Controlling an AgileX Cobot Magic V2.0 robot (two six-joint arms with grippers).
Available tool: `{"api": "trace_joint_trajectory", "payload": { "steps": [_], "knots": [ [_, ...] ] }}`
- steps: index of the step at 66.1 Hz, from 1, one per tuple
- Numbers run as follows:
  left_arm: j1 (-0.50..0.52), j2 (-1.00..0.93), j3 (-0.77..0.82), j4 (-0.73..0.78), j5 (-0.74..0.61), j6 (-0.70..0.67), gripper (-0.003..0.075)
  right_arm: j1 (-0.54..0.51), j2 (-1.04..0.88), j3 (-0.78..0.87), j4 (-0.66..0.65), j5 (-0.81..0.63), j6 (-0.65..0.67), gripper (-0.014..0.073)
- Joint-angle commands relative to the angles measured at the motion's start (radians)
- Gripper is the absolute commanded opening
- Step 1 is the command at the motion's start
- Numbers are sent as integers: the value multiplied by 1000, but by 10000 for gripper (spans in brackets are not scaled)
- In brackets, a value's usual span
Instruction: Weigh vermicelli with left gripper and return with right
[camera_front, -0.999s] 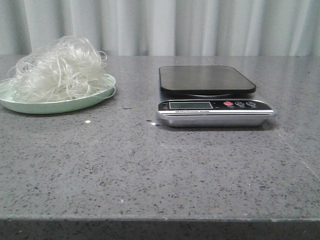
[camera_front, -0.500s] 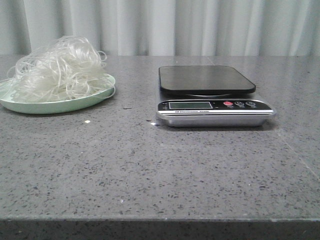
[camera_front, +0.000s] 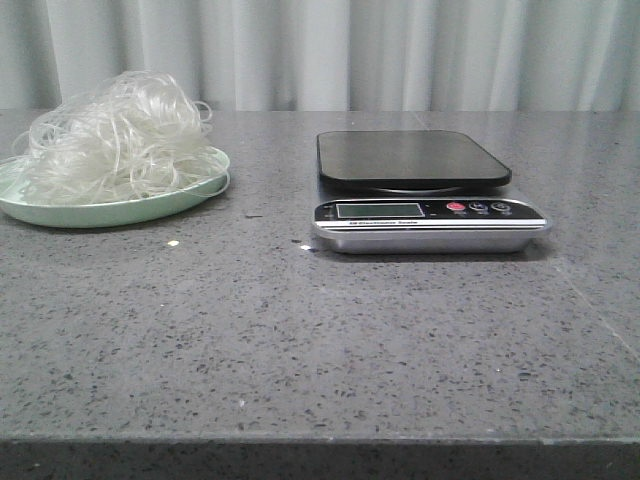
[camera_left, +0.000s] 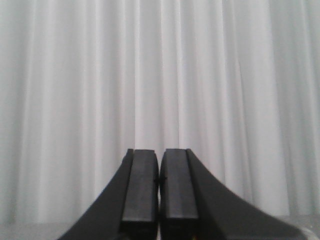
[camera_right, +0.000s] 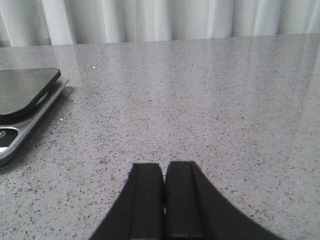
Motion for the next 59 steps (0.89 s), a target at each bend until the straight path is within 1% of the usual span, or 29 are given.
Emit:
{"api": "trace_joint_trajectory", "payload": {
  "steps": [1, 6, 16, 22, 25, 29, 33, 34, 35, 36, 37, 38, 39, 44, 45, 46, 47, 48, 51, 52, 53, 59],
  "knots": [
    [2, 6, -197, -6, 50, -5, 136, -6, -16, -8, -9, -82, -2, 151],
    [2, 75, -365, -6, 197, -5, 136, -6, -16, -8, -9, -82, -2, 151],
    [2, 241, -614, -6, 353, -5, 137, -6, -16, -8, -9, -82, -2, 151],
    [2, 371, -725, -6, 444, -5, 155, -6, -16, -8, -9, -82, -2, 151],
    [2, 427, -773, -6, 487, -5, 194, -6, -16, -8, -9, -82, -2, 151],
    [2, 513, -825, -8, 545, -5, 278, -6, -16, -8, -9, -82, -2, 151],
    [2, 605, -867, -52, 575, -5, 388, -6, -16, -8, -9, -82, -2, 151],
    [2, 623, -876, -61, 580, -5, 425, -6, -16, -8, -9, -82, -2, 151],
    [2, 676, -903, -93, 593, -5, 488, -6, -16, -8, -9, -82, -2, 151],
    [2, 676, -903, -93, 593, -5, 488, -6, -16, -8, -9, -82, -2, 151],
    [2, 718, -917, -113, 602, -5, 519, -6, -16, -8, -9, -82, -2, 151],
    [2, 718, -917, -113, 602, -5, 519, -6, -16, -8, -9, -82, -2, 151],
    [2, 750, -934, -134, 620, -5, 545, -6, -16, -8, -9, -82, -2, 151],
    [2, 814, -974, -144, 677, -5, 561, -6, -16, -8, -9, -82, -2, 151],
    [0, 844, -996, -147, 711, -5, 561, -6, -16, -8, -9, -82, -2, 151],
    [0, 844, -996, -147, 711, -5, 561, -6, -16, -8, -9, -82, -2, 151],
    [-4, 873, -1026, -156, 755, -5, 561, -6, -16, -8, -9, -82, -2, 151],
    [-4, 873, -1026, -156, 755, -5, 561, -6, -16, -8, -9, -82, -2, 151],
    [-26, 940, -1081, -179, 832, -1, 563, -6, -16, -8, -9, -82, -2, 151],
    [-26, 940, -1081, -179, 832, -1, 563, -6, -16, -8, -9, -82, -2, 151],
    [-37, 969, -1116, -191, 869, 4, 564, -6, -16, -8, -9, -82, -2, 151],
    [-86, 1065, -1210, -264, 980, 72, 571, -6, -16, -8, -9, -82, -2, 151]
  ]
}}
